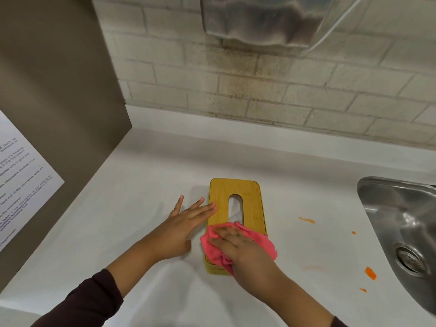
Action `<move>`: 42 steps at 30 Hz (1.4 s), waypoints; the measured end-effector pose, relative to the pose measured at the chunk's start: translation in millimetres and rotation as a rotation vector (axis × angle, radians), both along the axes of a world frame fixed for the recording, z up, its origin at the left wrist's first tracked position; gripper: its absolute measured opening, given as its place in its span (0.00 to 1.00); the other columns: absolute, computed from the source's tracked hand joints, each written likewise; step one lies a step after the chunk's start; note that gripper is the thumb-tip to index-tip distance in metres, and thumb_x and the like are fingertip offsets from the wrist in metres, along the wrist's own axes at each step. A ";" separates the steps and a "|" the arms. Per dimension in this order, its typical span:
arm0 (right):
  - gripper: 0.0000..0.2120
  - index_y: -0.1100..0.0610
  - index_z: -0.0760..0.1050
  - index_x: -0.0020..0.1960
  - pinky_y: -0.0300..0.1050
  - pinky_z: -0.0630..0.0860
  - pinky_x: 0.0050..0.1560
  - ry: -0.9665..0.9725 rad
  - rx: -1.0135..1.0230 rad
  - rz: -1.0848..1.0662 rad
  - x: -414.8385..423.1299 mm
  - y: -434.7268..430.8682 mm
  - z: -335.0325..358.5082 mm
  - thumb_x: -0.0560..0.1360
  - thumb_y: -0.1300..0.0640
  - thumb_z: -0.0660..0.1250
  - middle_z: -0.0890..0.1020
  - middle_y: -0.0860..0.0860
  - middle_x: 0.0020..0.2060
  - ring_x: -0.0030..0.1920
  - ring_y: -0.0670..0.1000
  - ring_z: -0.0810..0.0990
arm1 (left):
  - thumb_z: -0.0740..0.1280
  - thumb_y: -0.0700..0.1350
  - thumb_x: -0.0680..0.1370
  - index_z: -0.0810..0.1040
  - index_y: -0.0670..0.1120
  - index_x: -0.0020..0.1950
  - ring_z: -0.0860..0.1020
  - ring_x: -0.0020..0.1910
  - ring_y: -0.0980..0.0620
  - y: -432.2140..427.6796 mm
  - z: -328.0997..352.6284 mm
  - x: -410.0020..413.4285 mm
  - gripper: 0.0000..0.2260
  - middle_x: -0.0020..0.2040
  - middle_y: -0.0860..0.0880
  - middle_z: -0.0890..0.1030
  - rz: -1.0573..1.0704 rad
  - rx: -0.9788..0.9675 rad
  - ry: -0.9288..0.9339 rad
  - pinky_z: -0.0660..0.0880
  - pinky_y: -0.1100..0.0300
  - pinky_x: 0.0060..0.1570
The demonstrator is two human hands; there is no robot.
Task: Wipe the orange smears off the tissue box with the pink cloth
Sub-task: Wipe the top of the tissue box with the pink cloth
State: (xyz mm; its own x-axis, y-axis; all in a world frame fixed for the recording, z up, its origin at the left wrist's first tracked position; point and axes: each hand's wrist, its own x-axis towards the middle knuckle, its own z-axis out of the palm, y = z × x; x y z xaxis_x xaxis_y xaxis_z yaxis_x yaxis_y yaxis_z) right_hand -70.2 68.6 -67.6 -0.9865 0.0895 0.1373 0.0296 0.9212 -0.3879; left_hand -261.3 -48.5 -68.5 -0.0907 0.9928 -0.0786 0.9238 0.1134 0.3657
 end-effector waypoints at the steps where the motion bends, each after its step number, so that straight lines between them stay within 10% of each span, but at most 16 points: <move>1: 0.28 0.57 0.71 0.67 0.58 0.64 0.69 0.007 0.003 0.046 1.1 -1.3 -1.3 0.67 0.68 0.70 0.74 0.57 0.67 0.68 0.58 0.70 | 0.62 0.31 0.70 0.35 0.63 0.71 0.35 0.74 0.62 -0.4 0.5 0.5 0.47 0.74 0.66 0.41 0.012 0.013 0.007 0.29 0.48 0.72; 9: 0.30 0.55 0.76 0.61 0.52 0.75 0.61 0.075 -0.005 0.042 30.8 16.5 11.9 0.62 0.66 0.78 0.79 0.53 0.62 0.61 0.53 0.78 | 0.56 0.28 0.69 0.36 0.61 0.72 0.34 0.74 0.62 -0.8 -1.1 0.6 0.45 0.73 0.65 0.41 0.025 0.047 -0.002 0.25 0.54 0.69; 17: 0.29 0.54 0.75 0.62 0.55 0.64 0.66 0.067 -0.020 0.181 30.0 2.9 3.9 0.63 0.71 0.70 0.78 0.55 0.63 0.65 0.55 0.74 | 0.55 0.25 0.68 0.38 0.61 0.72 0.37 0.75 0.58 -2.2 0.6 -1.8 0.46 0.74 0.64 0.43 0.045 0.079 0.057 0.27 0.50 0.70; 26: 0.23 0.50 0.78 0.58 0.46 0.80 0.50 0.048 -0.063 -0.005 68.0 22.2 33.3 0.66 0.64 0.75 0.81 0.47 0.58 0.58 0.48 0.79 | 0.56 0.23 0.68 0.40 0.59 0.72 0.39 0.75 0.56 -0.2 4.6 -2.1 0.46 0.74 0.62 0.45 0.043 0.066 0.053 0.27 0.49 0.70; 37: 0.21 0.55 0.78 0.58 0.43 0.74 0.60 0.077 -0.112 0.037 88.7 4.9 19.4 0.66 0.66 0.75 0.81 0.51 0.57 0.59 0.50 0.79 | 0.56 0.25 0.70 0.49 0.56 0.75 0.48 0.77 0.53 5.4 11.9 9.0 0.41 0.77 0.59 0.55 0.120 0.077 0.116 0.28 0.50 0.70; 42: 0.22 0.46 0.81 0.51 0.37 0.77 0.35 0.268 -0.939 -0.579 121.6 16.4 32.9 0.71 0.69 0.59 0.84 0.53 0.39 0.34 0.45 0.82 | 0.59 0.40 0.79 0.66 0.51 0.72 0.61 0.74 0.53 13.2 26.2 43.4 0.21 0.72 0.50 0.69 0.252 0.192 -0.065 0.35 0.58 0.72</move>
State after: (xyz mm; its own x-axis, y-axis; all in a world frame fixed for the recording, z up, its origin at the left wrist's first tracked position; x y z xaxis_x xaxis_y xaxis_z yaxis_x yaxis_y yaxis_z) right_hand 51.4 84.9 -34.6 -0.7123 0.7015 -0.0245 0.1689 0.1374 -0.9760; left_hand -217.9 -35.4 -42.4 -0.3361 0.9371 0.0945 0.8497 0.2584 0.4597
